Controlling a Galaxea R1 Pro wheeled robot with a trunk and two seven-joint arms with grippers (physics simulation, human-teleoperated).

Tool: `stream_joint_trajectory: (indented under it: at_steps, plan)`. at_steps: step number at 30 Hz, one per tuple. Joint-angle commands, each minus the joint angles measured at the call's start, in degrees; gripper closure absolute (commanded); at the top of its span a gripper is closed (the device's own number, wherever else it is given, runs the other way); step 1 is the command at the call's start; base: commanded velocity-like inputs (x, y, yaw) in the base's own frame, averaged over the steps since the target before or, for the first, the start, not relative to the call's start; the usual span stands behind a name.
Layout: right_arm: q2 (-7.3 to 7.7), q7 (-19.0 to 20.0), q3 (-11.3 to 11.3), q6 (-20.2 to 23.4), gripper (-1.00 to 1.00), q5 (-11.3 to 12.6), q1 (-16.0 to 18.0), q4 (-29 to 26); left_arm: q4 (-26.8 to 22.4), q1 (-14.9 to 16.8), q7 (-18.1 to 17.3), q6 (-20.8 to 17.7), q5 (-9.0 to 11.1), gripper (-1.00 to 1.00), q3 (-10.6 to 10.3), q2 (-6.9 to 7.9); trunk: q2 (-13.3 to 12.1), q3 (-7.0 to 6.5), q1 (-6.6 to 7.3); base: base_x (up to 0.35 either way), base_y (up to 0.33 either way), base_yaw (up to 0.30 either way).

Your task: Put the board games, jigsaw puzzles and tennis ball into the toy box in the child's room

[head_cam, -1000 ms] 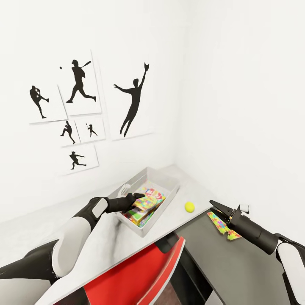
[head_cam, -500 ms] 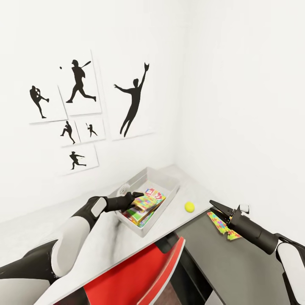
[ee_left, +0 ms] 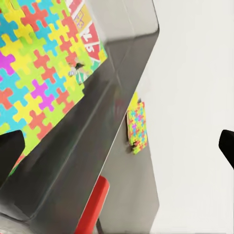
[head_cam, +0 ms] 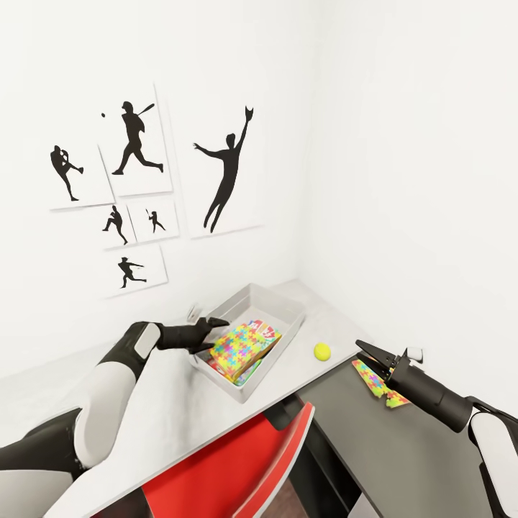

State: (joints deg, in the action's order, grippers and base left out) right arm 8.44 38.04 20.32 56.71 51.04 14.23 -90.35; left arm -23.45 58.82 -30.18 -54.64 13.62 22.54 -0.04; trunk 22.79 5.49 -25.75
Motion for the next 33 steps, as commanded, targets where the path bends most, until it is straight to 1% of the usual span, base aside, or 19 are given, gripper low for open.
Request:
stream_joint_trajectory:
  at_steps: [1,3,7,11,14,16,19,20,21,22,25,27,28,29,31,33]
  plan:
    - [0.00,0.28,0.07,0.30,-1.00,-0.19,0.06,0.00,-0.02,0.07,-0.23,-0.64,-0.25,-1.00,0.35,0.13,0.13,0.13,-0.04,0.000,0.000,0.000]
    - [-0.01,0.28,0.07,0.27,-1.00,-0.19,0.04,0.00,-0.11,0.07,-0.25,-1.85,-0.26,-1.00,0.43,0.54,0.13,0.13,-0.04,0.000,0.000,0.000]
    - [-0.08,0.28,0.06,0.25,-1.00,-0.21,0.03,0.00,-1.02,0.07,-0.30,-4.04,-0.26,-1.00,0.47,0.90,0.13,0.13,-0.04,0.000,0.000,0.000]
    - [-0.04,0.28,0.07,0.24,-1.00,-0.21,0.01,0.00,-2.36,0.07,-0.41,-5.01,-0.26,-1.00,0.44,1.27,0.13,0.13,-0.04,0.000,0.000,0.000]
    - [-0.02,0.28,0.07,0.24,-1.00,-0.19,0.02,0.00,-2.66,0.07,-2.15,-5.14,-0.26,-1.00,0.38,1.74,0.13,0.13,-0.04,0.000,0.000,0.000]
    - [-0.01,0.28,0.07,0.24,-1.00,-0.22,0.01,0.00,-2.78,0.04,-5.99,-5.18,-0.26,-1.00,0.08,2.95,0.13,0.13,-0.04,0.000,0.000,0.000]
    - [0.02,0.33,0.11,0.24,-1.00,-0.24,0.05,0.00,-4.01,0.03,-15.32,-5.17,-0.45,-1.00,-0.48,5.84,0.13,0.13,-0.04,0.000,0.000,0.000]
    - [0.04,0.33,0.12,0.24,-1.00,-0.22,0.05,0.00,-4.48,0.02,-17.01,-5.16,-0.50,-1.00,-0.65,6.45,0.13,0.13,-0.04,0.000,0.000,-0.016]
    - [0.07,0.35,0.14,0.24,-1.00,-0.22,0.04,0.00,-6.24,-0.11,-21.89,-5.14,-0.60,-1.00,-1.56,8.39,0.13,0.12,-0.04,0.000,0.000,-0.053]
    - [0.07,0.35,0.14,0.24,-1.00,-0.21,0.03,0.00,-6.94,-0.18,-23.41,-5.14,-0.62,-1.00,-1.97,9.04,0.13,0.10,-0.04,0.000,0.000,-0.073]
    - [0.04,0.36,0.16,0.24,-1.00,-0.19,0.06,0.00,-10.57,-0.94,-31.26,-5.00,-0.70,-1.00,-4.44,12.72,0.13,-0.02,-0.04,0.000,0.000,-0.154]
    - [0.03,0.36,0.16,0.24,-1.00,-0.19,0.04,0.00,-12.27,-2.49,-35.13,-4.86,-0.75,-1.00,-5.32,14.64,0.13,-0.12,-0.04,0.000,0.000,-0.204]
    - [0.02,0.36,0.16,0.24,-1.00,-0.19,0.03,0.00,-13.15,-3.42,-36.89,-4.78,-0.77,-1.00,-5.54,15.72,0.13,-0.18,-0.04,0.000,0.000,-0.216]
    - [0.02,0.38,0.16,0.24,-1.00,-0.20,0.02,0.00,-13.60,-3.93,-37.78,-4.72,-0.75,-1.00,-5.64,16.31,0.13,-0.24,-0.04,-0.006,0.000,-0.218]
    - [0.00,0.41,0.16,0.24,-1.00,-0.19,0.04,0.00,-15.31,-6.30,-41.69,-4.51,-0.76,-1.00,-5.86,18.30,0.13,-0.36,-0.04,-0.062,0.037,-0.222]
    - [0.00,0.44,0.16,0.24,-1.00,-0.18,0.03,0.00,-17.38,-9.13,-45.94,-4.35,-0.79,-1.00,-5.90,19.41,0.13,-0.48,-0.04,-0.135,0.100,-0.225]
